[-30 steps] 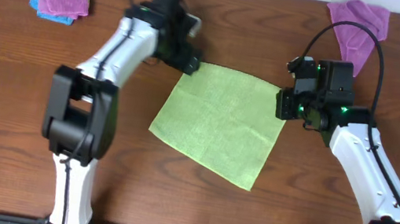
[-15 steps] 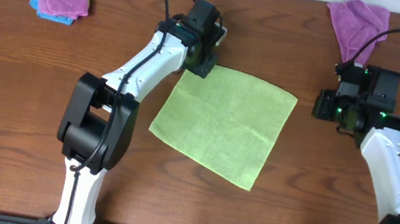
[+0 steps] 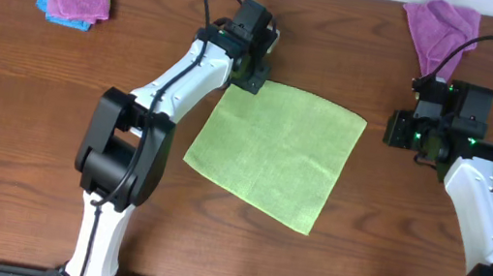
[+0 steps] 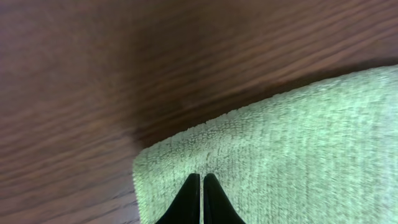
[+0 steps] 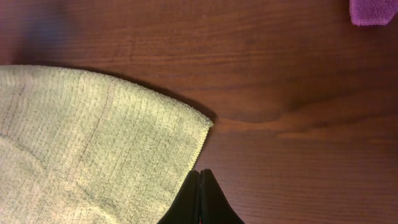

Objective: Fold the cloth

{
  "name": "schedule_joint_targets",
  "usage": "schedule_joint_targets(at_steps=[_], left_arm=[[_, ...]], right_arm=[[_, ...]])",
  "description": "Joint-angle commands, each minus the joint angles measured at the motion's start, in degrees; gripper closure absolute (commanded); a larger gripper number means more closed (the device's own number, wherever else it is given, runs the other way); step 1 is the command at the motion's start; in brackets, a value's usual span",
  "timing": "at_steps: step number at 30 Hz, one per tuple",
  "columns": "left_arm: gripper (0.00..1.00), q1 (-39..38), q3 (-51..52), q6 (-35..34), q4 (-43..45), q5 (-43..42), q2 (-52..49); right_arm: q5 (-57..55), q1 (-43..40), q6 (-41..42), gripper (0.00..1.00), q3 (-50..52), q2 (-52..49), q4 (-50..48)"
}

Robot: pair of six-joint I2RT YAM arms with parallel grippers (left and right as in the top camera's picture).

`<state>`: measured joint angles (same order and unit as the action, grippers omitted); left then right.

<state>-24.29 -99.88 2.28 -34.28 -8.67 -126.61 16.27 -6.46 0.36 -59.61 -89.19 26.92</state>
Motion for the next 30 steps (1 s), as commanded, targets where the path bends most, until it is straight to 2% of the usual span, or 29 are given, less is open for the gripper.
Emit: schedule_joint_targets(at_steps=[1, 9, 14, 19, 24, 30], left_arm=[[0.94, -0.3, 0.5, -2.1, -0.3, -0.3, -2.8], [0.94, -0.3, 0.5, -2.5, 0.2, 0.3, -5.0], [0.94, -0.3, 0.5, -2.7, -3.0, 0.3, -6.9], [0.94, -0.3, 0.5, -2.8, -14.1, 0.0, -7.6], [0.94, -0.7, 0.5, -2.8, -25.7, -4.1, -7.6], [0.95, -1.0, 0.5, -2.8, -27.9, -5.9, -7.6]], right_arm=[[0.7, -0.1, -0.9, 0.99, -0.9, -0.5, -0.1], [0.7, -0.1, -0.9, 0.99, -0.9, -0.5, 0.1], [0.7, -0.1, -0.9, 0.99, -0.9, -0.6, 0.1], [1.3, -0.1, -0.9, 0.99, -0.9, -0.5, 0.1], [1.4, -0.1, -0.9, 0.99, -0.9, -0.5, 0.1], [2.2, -0.1, -0.9, 0.99, -0.9, -0.5, 0.1]])
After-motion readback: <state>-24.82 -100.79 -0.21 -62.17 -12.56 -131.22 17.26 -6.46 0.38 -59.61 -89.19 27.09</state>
